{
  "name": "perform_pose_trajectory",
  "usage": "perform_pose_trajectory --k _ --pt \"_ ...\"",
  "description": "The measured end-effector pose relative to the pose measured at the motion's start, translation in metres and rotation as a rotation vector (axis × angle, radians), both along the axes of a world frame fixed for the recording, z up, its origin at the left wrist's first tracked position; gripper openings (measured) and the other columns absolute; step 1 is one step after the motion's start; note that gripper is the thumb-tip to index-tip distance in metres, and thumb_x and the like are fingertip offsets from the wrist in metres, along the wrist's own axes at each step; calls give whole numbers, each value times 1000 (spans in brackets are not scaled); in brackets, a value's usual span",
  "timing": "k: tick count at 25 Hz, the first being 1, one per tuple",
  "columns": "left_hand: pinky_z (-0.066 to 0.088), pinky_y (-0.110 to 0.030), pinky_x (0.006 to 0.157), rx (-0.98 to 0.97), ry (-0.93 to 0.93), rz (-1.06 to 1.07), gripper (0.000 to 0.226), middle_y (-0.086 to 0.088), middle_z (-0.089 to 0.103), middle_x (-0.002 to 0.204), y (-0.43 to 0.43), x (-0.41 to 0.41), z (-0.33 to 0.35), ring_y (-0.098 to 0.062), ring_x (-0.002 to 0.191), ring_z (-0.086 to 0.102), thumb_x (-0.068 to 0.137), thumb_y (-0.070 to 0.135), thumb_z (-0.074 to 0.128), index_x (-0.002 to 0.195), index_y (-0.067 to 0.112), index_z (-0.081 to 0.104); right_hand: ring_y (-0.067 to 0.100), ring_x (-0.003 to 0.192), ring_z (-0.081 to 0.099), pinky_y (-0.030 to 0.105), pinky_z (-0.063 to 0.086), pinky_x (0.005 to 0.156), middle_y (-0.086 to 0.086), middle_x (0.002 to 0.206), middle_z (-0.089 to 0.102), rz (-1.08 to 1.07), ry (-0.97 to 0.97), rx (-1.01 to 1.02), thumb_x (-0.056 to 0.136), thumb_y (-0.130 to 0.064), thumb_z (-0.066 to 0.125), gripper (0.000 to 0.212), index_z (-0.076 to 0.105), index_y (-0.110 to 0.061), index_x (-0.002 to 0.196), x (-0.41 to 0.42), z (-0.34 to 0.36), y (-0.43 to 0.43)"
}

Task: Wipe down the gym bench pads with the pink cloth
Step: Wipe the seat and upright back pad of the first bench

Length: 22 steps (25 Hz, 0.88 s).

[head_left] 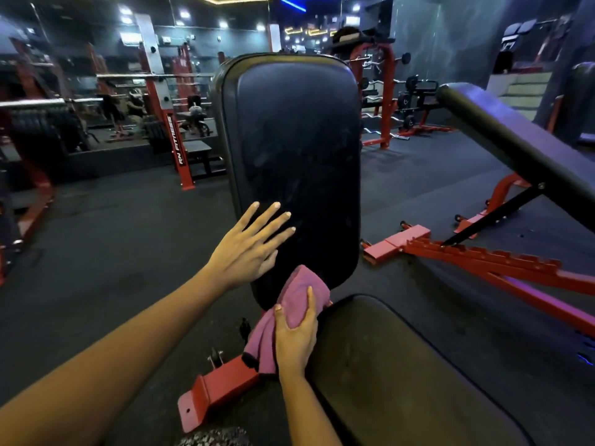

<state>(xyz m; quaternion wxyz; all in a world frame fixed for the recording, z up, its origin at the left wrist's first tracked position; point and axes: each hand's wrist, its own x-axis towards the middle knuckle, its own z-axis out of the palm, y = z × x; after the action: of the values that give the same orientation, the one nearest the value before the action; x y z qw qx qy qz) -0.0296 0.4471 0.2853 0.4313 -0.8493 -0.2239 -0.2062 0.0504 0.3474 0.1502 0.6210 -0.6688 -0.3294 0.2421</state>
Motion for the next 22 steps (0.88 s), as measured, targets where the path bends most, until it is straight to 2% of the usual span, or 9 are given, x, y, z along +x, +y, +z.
perform_pose_trajectory --k 2,4,7,8,9,11,13,18,22 --pt "10 -48 117 -166 -220 -12 52 -7 35 149 -21 -16 -25 -26 141 20 89 31 41 139 19 39 3 108 49 5 35 85 -9 117 47 67 -211 129 86 -24 65 61 30 -43 133 1 3 -17" --pt "6 -40 119 -490 -624 -26 56 -4 23 153 -40 -26 -50 -20 143 14 91 31 39 144 18 28 -5 103 46 11 40 89 -10 117 46 140 -396 264 84 -14 64 58 42 -41 130 6 18 -30" --pt "16 -28 116 -1102 -1434 -173 51 -1 19 153 -49 -4 -49 -9 139 20 98 23 37 146 19 21 21 118 45 35 44 93 -3 135 39 101 -787 300 80 -21 61 59 45 -48 130 32 80 -20" --pt "22 -26 112 -1278 -1657 -247 46 1 25 152 -51 1 -40 -7 137 26 100 24 35 145 21 25 28 118 44 39 43 92 -1 141 34 56 -956 332 78 -21 62 60 45 -48 129 37 108 -8" --pt "29 -22 107 -1437 -1777 -311 41 3 36 147 -51 6 -34 -5 132 36 100 29 31 141 23 33 31 115 44 40 42 89 1 145 33 16 -1124 389 76 -19 62 60 48 -46 127 41 135 4" --pt "46 -13 85 -1667 -1787 -423 44 6 60 123 -53 12 -34 -1 110 58 99 42 22 127 22 50 32 107 42 38 41 77 3 150 33 -4 -1471 441 74 -17 60 59 53 -43 125 40 172 28" --pt "50 -11 70 -1774 -1854 -529 60 5 63 115 -51 6 -42 -3 104 61 96 53 14 127 19 52 29 99 37 37 41 67 1 150 35 10 -1727 386 74 -19 61 57 54 -41 126 36 177 42" --pt "44 -26 84 -1813 -1982 -646 69 -8 56 127 -36 -14 -52 -13 107 58 88 66 11 139 27 37 29 89 37 34 44 63 6 145 42 -27 -1860 439 77 -18 62 55 53 -34 128 38 150 48" --pt "33 -34 107 -1803 -1951 -684 69 -6 57 128 -33 -28 -64 -17 120 52 88 67 9 143 30 29 29 89 40 36 46 63 6 142 46 -18 -1893 453 79 -14 44 49 58 -30 123 34 110 40"
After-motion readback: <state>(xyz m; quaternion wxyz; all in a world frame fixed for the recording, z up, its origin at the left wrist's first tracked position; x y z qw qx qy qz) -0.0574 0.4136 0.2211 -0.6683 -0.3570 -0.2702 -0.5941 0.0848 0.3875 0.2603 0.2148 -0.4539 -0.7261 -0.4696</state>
